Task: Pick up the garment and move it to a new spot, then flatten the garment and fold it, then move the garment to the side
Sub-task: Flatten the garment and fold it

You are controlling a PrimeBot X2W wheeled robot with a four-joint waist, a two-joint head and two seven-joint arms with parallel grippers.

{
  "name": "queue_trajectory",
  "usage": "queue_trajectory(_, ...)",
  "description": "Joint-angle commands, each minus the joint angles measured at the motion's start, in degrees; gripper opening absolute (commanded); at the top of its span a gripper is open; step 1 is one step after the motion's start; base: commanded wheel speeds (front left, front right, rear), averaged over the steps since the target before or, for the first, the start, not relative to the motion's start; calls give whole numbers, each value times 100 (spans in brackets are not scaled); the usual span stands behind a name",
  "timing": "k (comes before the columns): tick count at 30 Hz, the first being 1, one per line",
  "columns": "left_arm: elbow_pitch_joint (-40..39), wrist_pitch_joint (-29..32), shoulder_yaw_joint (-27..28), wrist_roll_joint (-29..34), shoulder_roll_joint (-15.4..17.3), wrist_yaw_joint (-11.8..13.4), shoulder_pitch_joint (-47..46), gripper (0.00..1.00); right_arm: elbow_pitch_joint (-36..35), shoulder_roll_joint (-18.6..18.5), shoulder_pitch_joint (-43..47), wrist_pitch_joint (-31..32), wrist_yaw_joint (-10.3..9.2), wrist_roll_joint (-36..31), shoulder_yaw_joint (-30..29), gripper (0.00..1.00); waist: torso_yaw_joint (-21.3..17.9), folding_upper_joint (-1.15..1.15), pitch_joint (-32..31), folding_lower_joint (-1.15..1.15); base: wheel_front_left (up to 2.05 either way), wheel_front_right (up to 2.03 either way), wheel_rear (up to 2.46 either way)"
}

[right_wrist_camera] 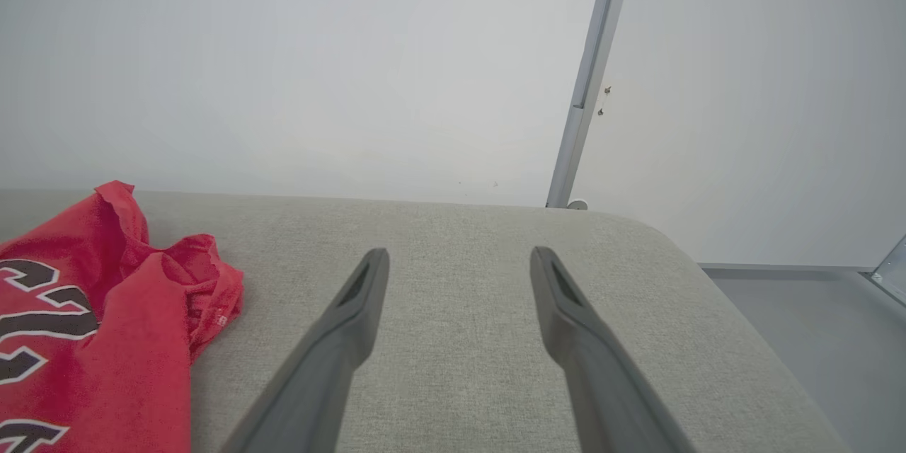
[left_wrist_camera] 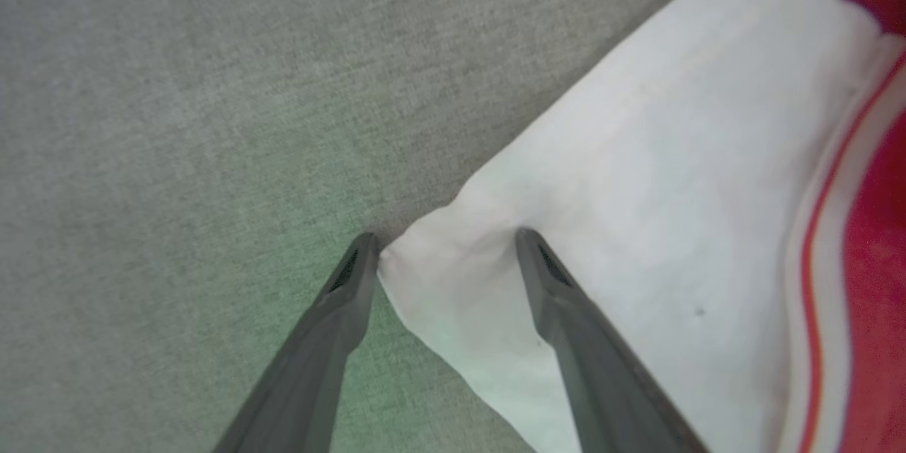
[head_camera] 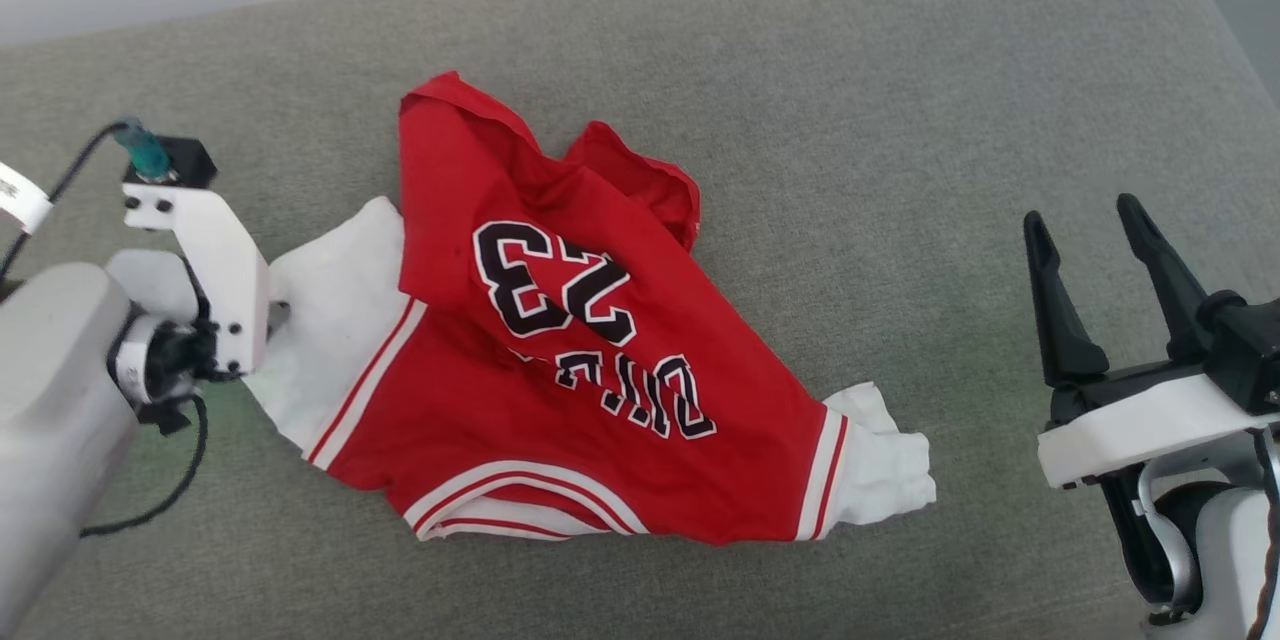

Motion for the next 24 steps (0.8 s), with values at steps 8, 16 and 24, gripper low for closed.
queue_trajectory(8, 813, 484, -102, -172, -350, -111, -26, 0, 145, 126, -77, -187, -2, -148, -185, 100, -17, 0, 206, 0, 0, 0, 0)
queue_trajectory(16, 1007, 329, 16, -101, -59, 79, -262, 0, 202, 122, -39, -15, -2, -171, -336, 100, 250, 0, 147, 0, 0, 0, 0)
queue_trajectory(24, 726, 536, 167, -332, 506, 403, 187, 0, 198, 45, 89, 223, -2, -137, -413, 100, 573, 0, 29, 0, 0, 0, 0)
